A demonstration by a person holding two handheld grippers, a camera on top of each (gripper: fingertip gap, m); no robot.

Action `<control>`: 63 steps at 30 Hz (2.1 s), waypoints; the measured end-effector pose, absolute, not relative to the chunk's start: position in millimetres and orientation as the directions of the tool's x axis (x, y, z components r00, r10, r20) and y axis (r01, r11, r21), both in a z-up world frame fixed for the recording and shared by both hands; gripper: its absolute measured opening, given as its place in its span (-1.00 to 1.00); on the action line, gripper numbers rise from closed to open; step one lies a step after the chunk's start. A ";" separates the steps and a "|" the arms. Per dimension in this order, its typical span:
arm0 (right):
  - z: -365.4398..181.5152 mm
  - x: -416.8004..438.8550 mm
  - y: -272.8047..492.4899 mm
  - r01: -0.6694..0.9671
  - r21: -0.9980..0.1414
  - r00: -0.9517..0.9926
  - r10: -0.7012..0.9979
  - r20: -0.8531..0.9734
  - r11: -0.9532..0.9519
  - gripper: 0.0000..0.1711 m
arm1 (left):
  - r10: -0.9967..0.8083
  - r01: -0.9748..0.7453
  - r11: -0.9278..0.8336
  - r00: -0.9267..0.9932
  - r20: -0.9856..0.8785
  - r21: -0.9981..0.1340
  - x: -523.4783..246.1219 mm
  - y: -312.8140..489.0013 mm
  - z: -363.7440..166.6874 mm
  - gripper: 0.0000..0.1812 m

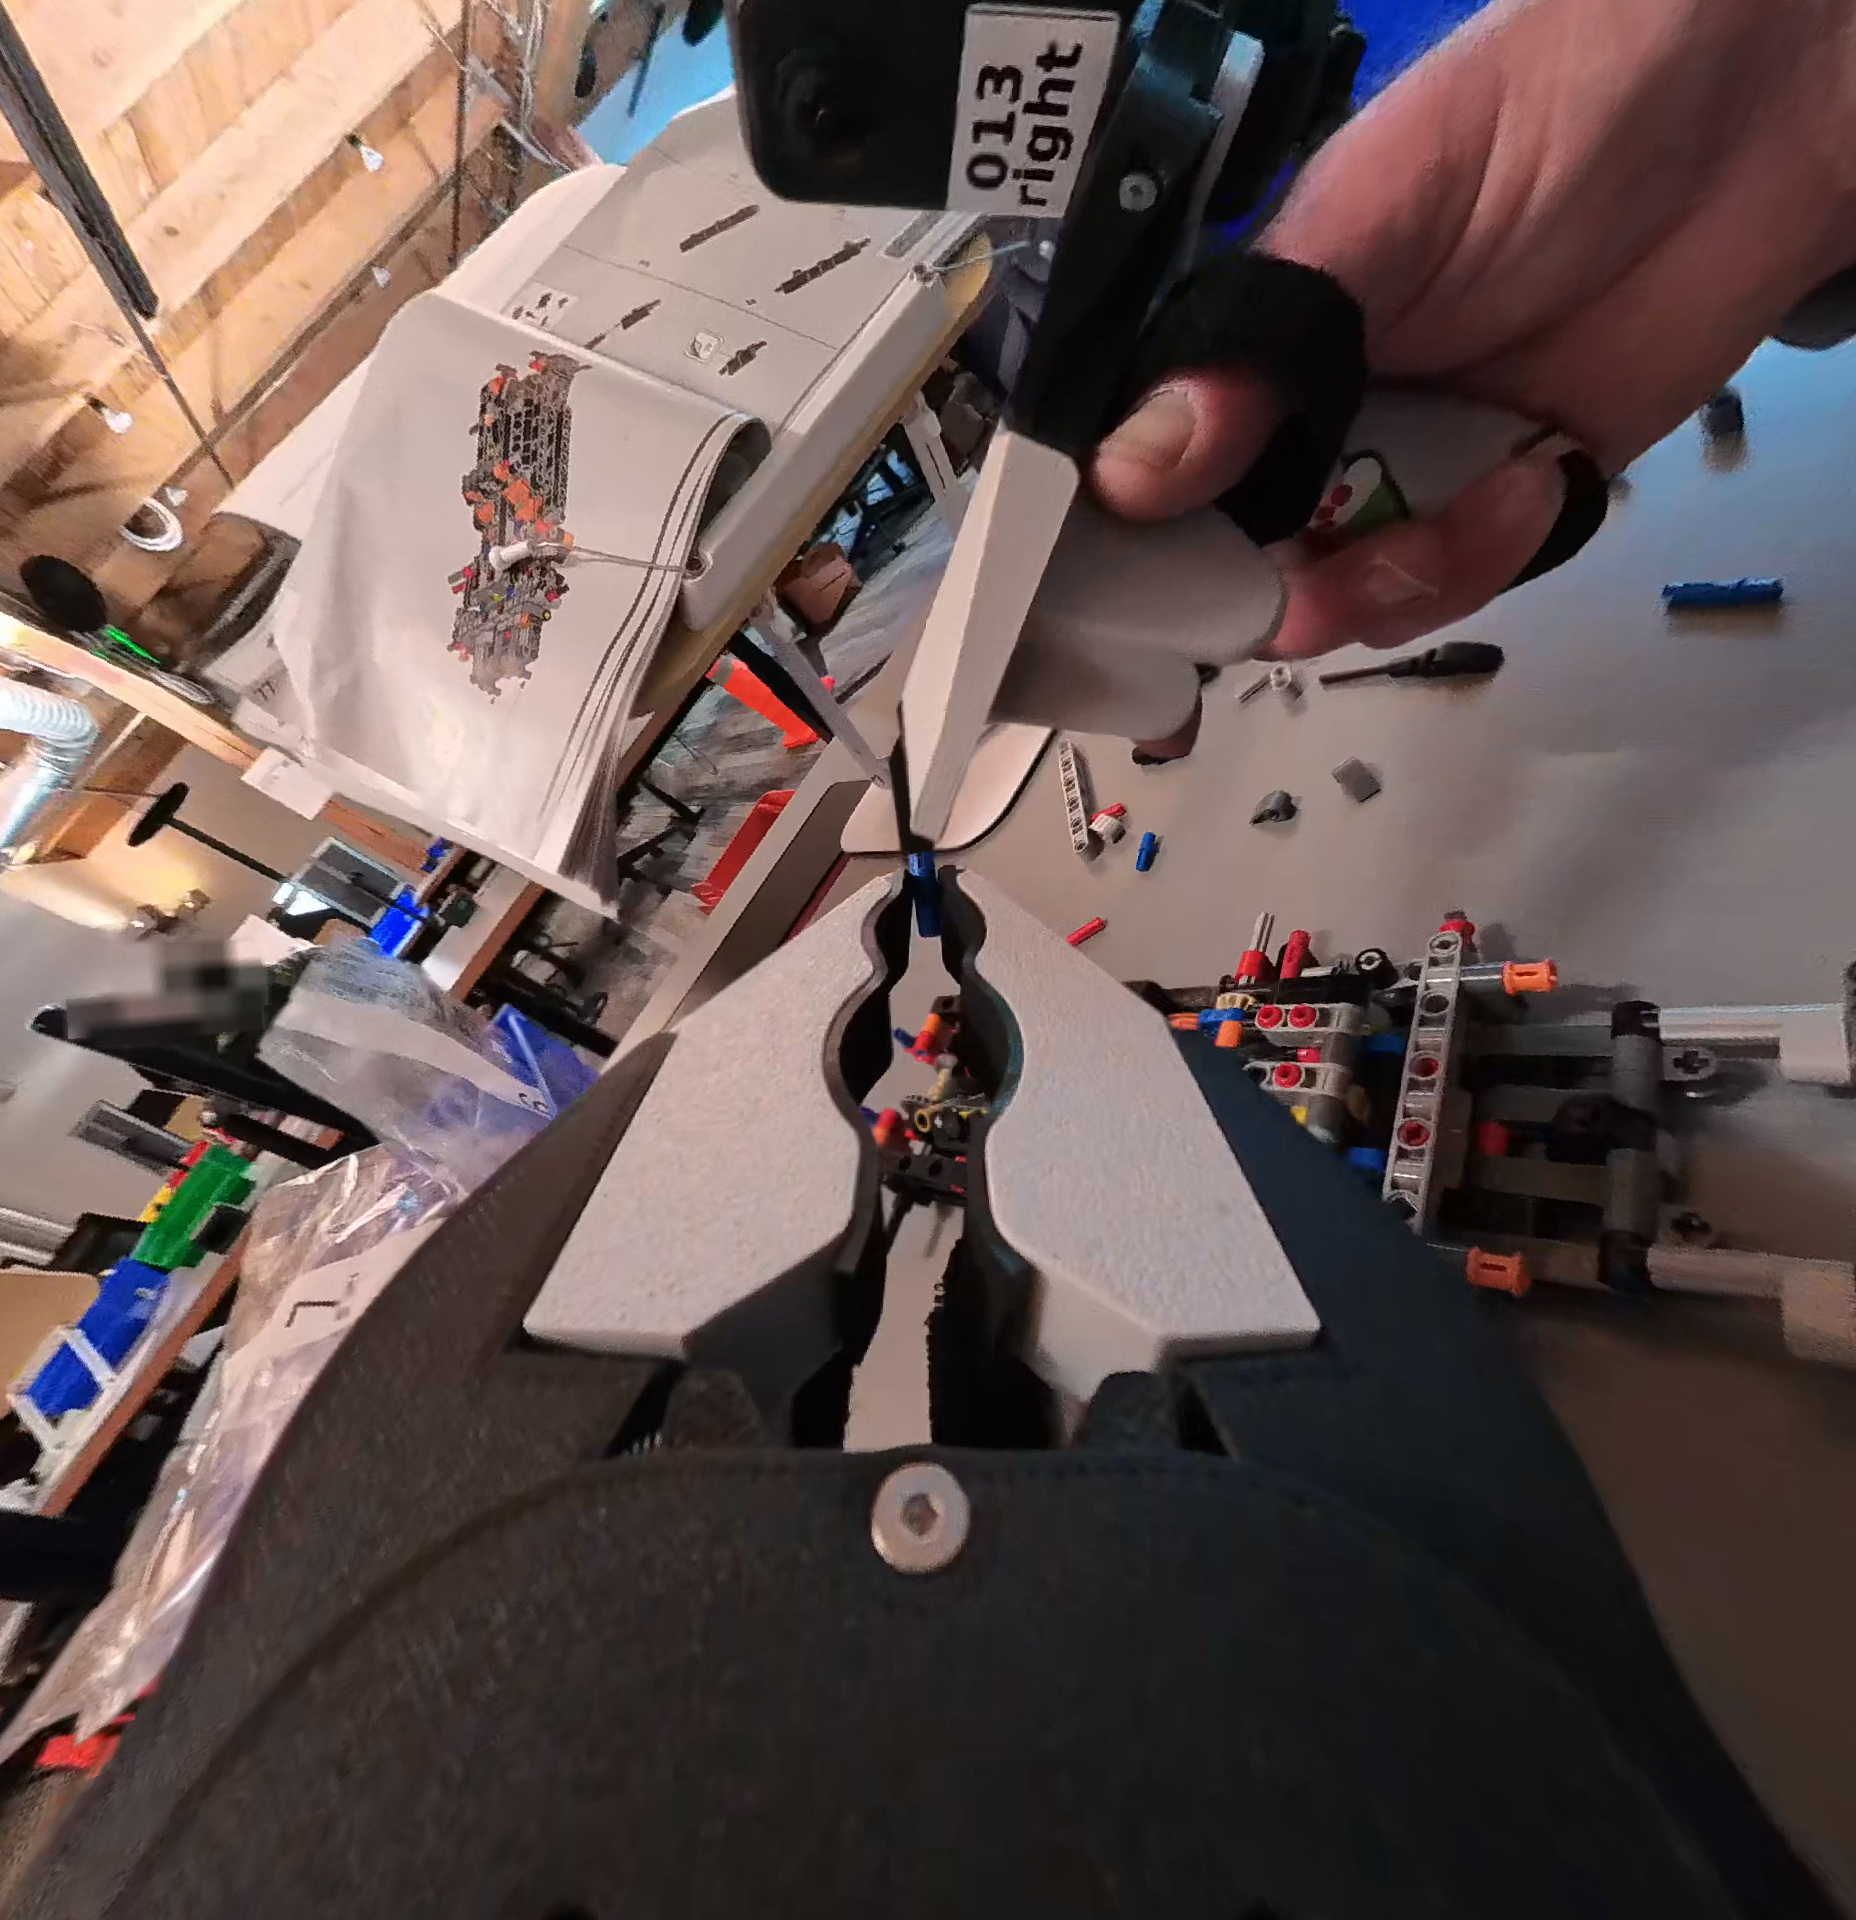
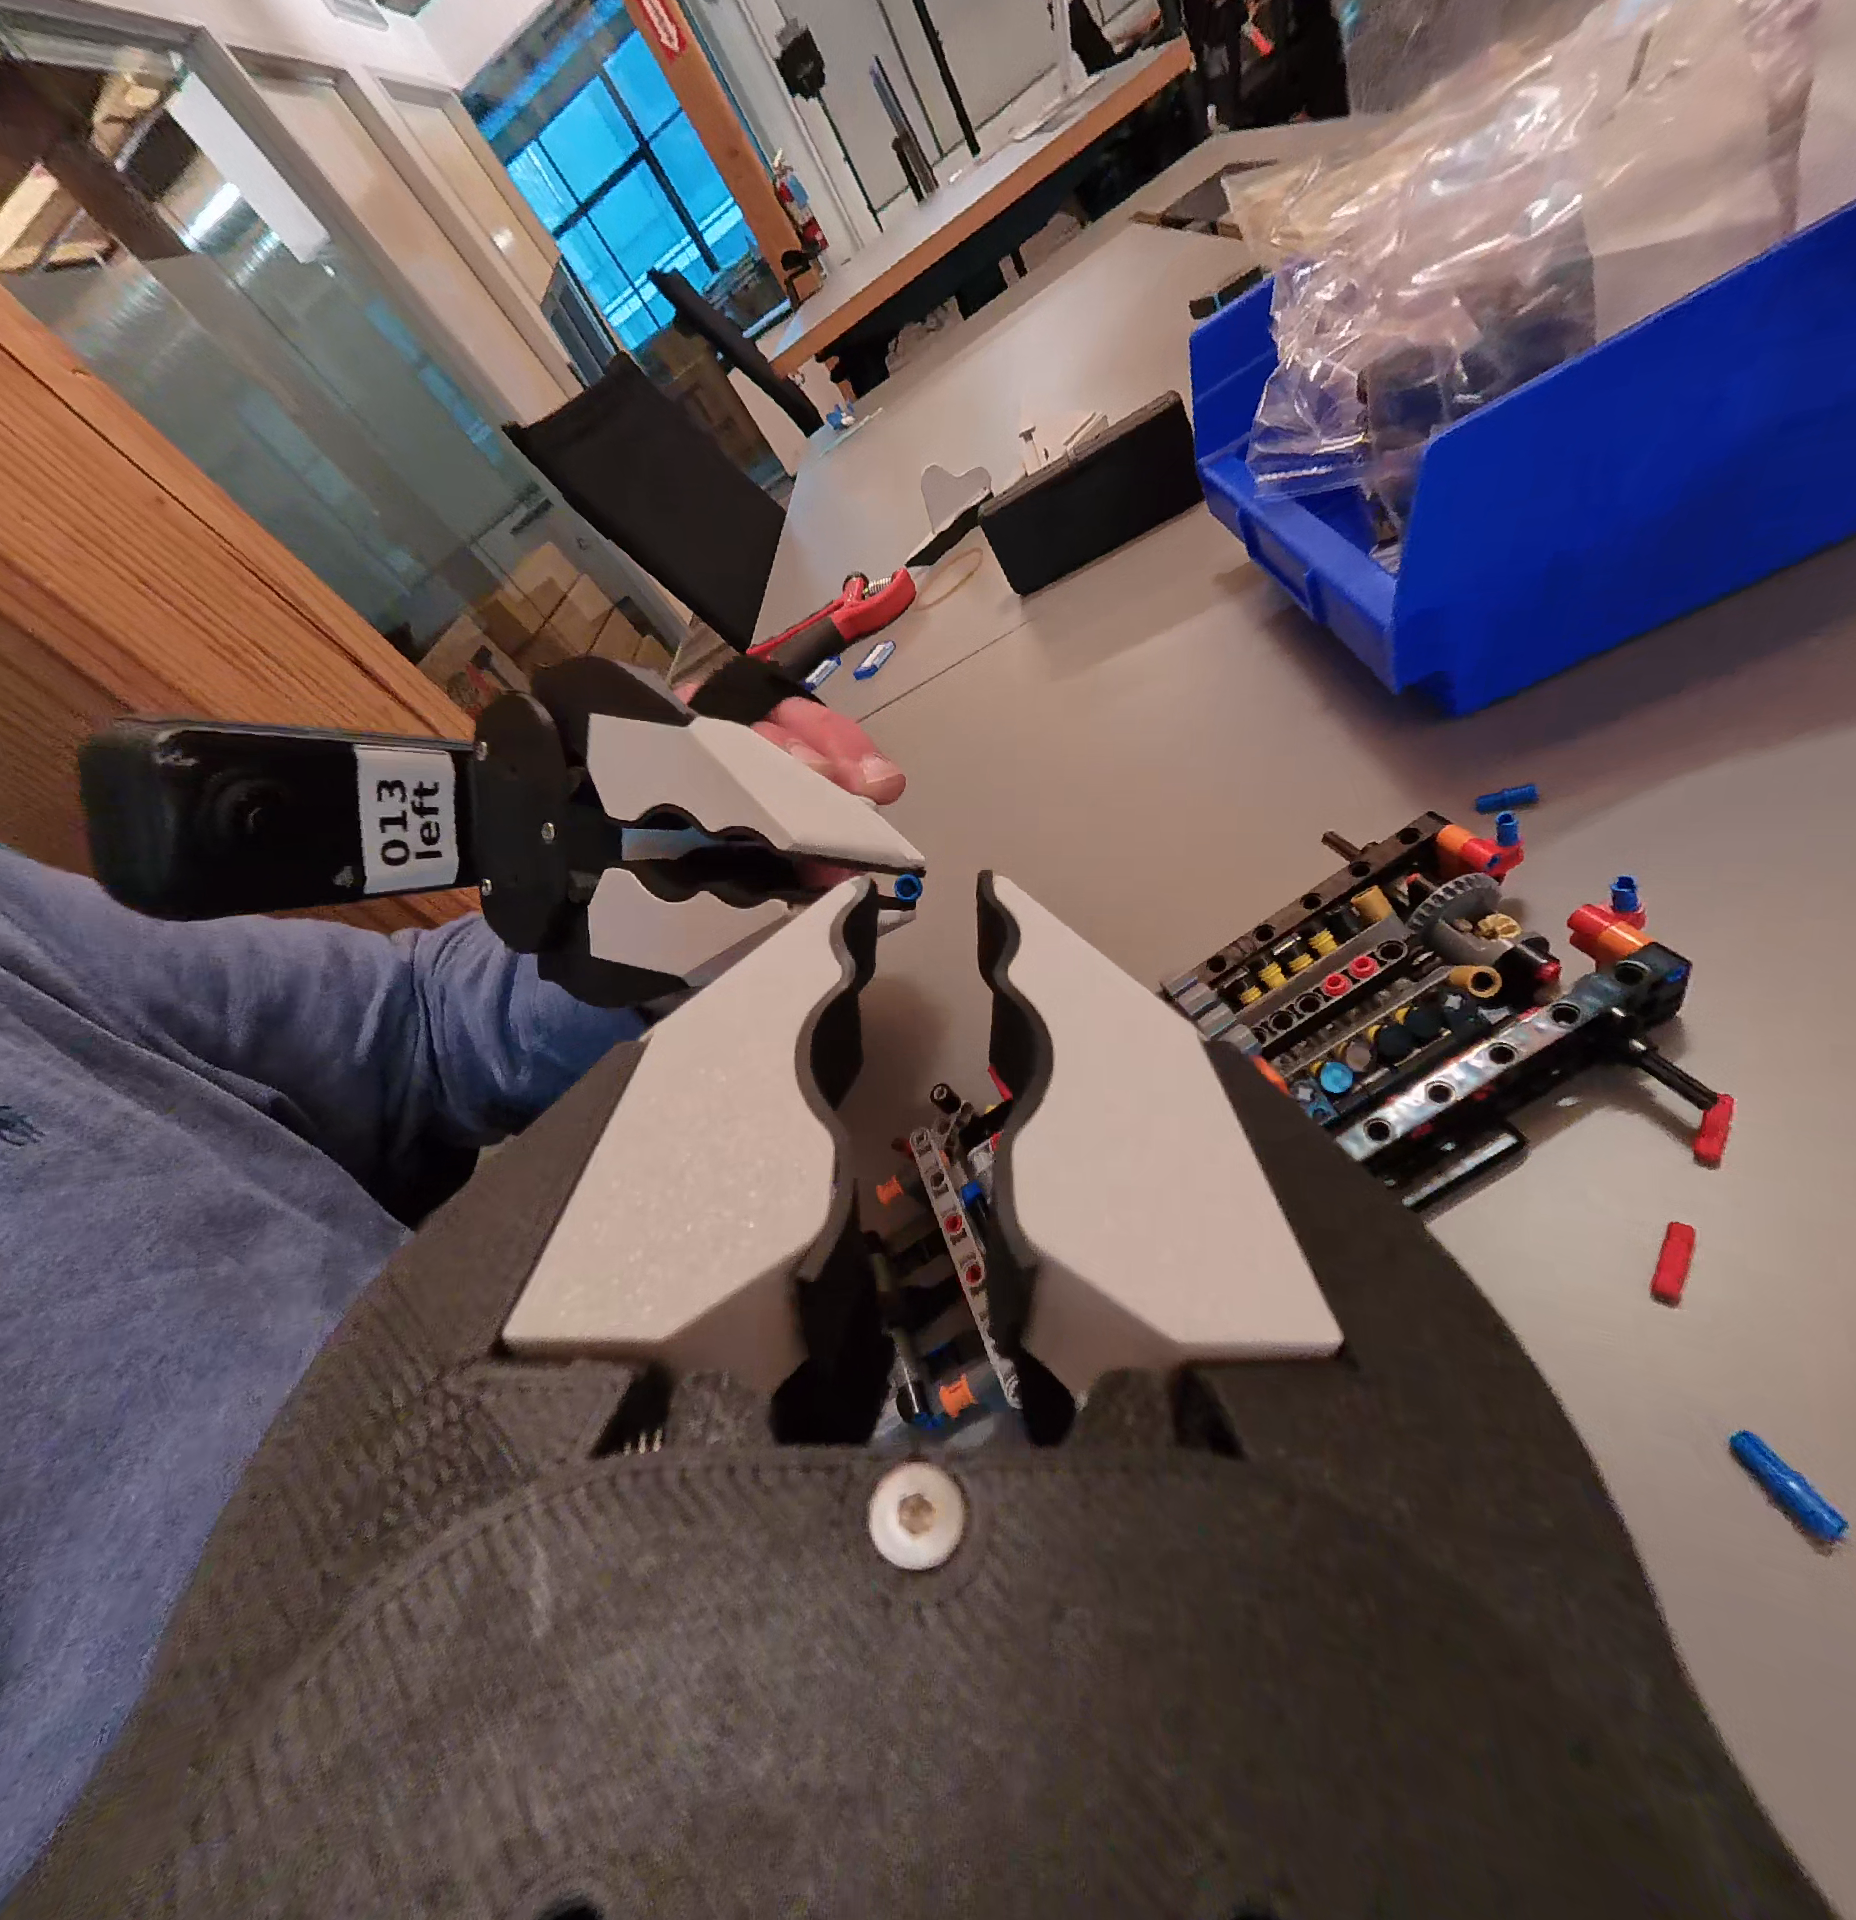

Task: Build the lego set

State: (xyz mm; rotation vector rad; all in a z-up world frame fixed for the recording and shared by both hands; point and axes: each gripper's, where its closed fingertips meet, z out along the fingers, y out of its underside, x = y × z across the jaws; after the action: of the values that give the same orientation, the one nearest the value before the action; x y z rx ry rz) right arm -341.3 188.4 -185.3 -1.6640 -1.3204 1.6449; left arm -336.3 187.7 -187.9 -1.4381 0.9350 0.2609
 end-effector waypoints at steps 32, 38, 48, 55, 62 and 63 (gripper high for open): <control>-171.4 -333.2 176.4 0.226 -0.876 -0.229 0.851 -0.473 -0.426 -0.97 | -0.360 -0.656 0.242 0.624 -0.694 -0.715 -323.3 181.7 -175.1 -0.96; -165.5 -329.8 175.4 0.186 -0.848 -0.252 0.809 -0.530 -0.497 -0.98 | -0.360 -0.621 0.252 0.651 -0.668 -0.742 -322.5 180.1 -167.7 -0.92; -159.5 -323.4 179.0 0.129 -0.789 -0.297 0.736 -0.609 -0.601 -0.98 | -0.377 -0.599 0.252 0.663 -0.647 -0.760 -324.2 179.5 -164.2 -0.91; -159.9 -320.8 174.5 0.154 -0.790 -0.316 0.728 -0.608 -0.593 -0.98 | -0.417 -0.615 0.263 0.622 -0.663 -0.743 -317.1 177.3 -166.4 -0.97; -176.7 -313.5 165.4 0.302 -0.900 -0.255 0.883 -0.393 -0.314 -0.93 | -0.514 -0.720 0.244 0.472 -0.716 -0.649 -311.4 169.7 -174.3 -0.98; -182.0 -312.9 166.1 0.336 -0.919 -0.227 0.930 -0.290 -0.205 -0.90 | -0.529 -0.730 0.240 0.455 -0.717 -0.640 -310.9 168.7 -174.5 -0.98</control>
State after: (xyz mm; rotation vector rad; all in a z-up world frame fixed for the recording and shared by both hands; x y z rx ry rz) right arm -312.9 166.1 -182.0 -1.4993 -1.5255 1.4512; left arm -310.9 168.7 -174.5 -1.4183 1.1962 0.1961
